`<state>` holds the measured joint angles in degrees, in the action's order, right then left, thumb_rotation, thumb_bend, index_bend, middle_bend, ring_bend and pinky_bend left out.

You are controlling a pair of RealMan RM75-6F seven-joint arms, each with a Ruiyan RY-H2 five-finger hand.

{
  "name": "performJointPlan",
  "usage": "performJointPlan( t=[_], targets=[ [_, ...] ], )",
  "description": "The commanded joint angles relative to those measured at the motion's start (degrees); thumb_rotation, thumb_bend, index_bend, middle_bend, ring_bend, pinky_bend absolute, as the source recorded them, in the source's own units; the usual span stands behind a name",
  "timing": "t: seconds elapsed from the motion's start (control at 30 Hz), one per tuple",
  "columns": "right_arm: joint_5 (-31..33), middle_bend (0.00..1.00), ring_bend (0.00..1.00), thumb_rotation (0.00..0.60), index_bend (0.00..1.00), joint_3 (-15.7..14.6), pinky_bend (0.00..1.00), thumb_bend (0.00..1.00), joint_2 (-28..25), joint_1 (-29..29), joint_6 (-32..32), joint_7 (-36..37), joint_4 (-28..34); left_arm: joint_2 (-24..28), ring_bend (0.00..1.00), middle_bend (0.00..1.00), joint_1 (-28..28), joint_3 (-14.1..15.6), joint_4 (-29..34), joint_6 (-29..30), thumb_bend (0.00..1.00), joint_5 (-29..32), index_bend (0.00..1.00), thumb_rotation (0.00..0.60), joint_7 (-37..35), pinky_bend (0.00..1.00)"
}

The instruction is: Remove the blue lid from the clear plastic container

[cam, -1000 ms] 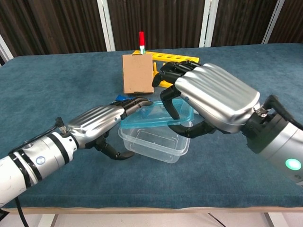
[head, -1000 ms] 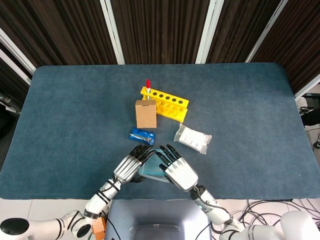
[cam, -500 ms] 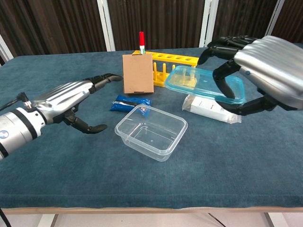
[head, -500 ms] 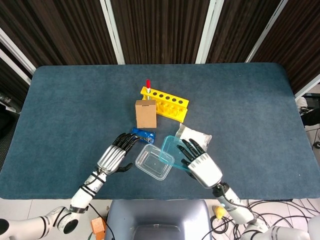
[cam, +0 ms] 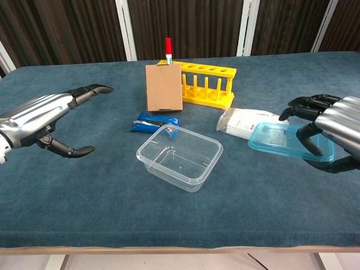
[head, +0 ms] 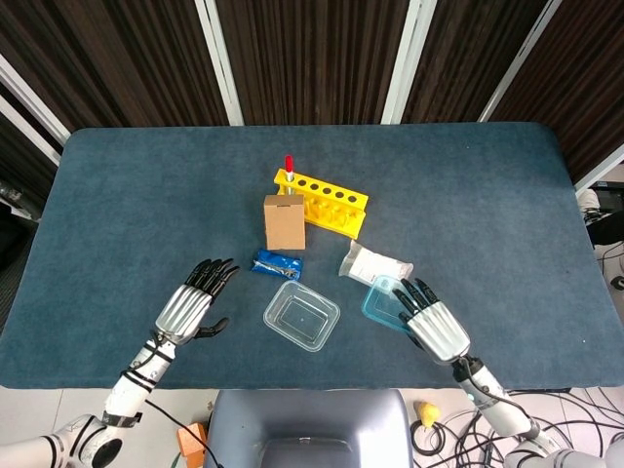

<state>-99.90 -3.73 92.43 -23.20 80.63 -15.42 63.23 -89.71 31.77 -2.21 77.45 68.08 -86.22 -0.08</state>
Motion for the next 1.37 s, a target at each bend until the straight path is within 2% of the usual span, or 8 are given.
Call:
performJointPlan(
  t=[0.03, 0.23, 0.5, 0.73, 0.87, 1.0, 1.13, 1.37],
  targets=[
    [1.1, 0.10, 0.02, 0.600, 0.08, -1.1, 0.11, 0.29, -0.6, 0.6, -2.5, 0.5, 2.3, 0.1, 0.00, 0.00, -0.1, 0.1, -0.1, -0.1, 0.28, 0.0, 0.00, 0.600, 0.0, 0.00],
    [2.8, 0.00, 0.00, 0.600, 0.00, -2.4, 0.01, 0.11, -6.9, 0.8, -6.9, -4.2, 12.0, 1.3, 0.00, 0.00, -0.7, 0.7, 0.7, 0.2, 0.27, -0.7, 0.00, 0.600, -0.1, 0.00],
    [5.9, 0.00, 0.00, 0.600, 0.00, -4.9, 0.00, 0.06, -18.9, 0.8, -13.1, -10.0, 28.1, 6.5, 0.00, 0.00, -2.4, 2.1, 6.8, 1.6, 0.27, -1.8, 0.00, 0.600, 2.2, 0.00],
    [3.5, 0.00, 0.00, 0.600, 0.00, -9.8, 0.00, 0.06, -32.8, 5.3, -7.5, -8.8, 41.8, 15.7, 0.00, 0.00, -6.4, 6.0, 16.5, 3.1, 0.27, -1.5, 0.00, 0.600, 5.3, 0.00],
    [1.4, 0.00, 0.00, 0.600, 0.00, -12.1, 0.00, 0.06, -38.2, 12.2, 3.8, -3.2, 43.5, 20.5, 0.00, 0.00, -11.4, 9.0, 19.8, 8.6, 0.28, -2.1, 0.00, 0.600, 9.4, 0.00],
    [0.5, 0.00, 0.00, 0.600, 0.00, -9.7, 0.00, 0.06, -34.4, 21.1, 20.5, 10.8, 33.8, 20.5, 0.00, 0.00, -21.0, 13.1, 18.3, 21.5, 0.30, -7.2, 0.00, 0.600, 14.7, 0.00],
    [3.3, 0.00, 0.00, 0.600, 0.00, -7.6, 0.00, 0.06, -32.0, 22.8, 20.1, 10.4, 29.2, 20.5, 0.00, 0.00, -24.3, 15.6, 15.7, 23.7, 0.31, -10.3, 0.00, 0.600, 14.4, 0.00],
    [3.6, 0.00, 0.00, 0.600, 0.00, -6.6, 0.00, 0.06, -32.8, 23.1, 17.4, 10.3, 30.4, 20.2, 0.00, 0.00, -25.9, 13.7, 15.4, 25.0, 0.31, -11.0, 0.00, 0.600, 13.8, 0.00]
  ],
)
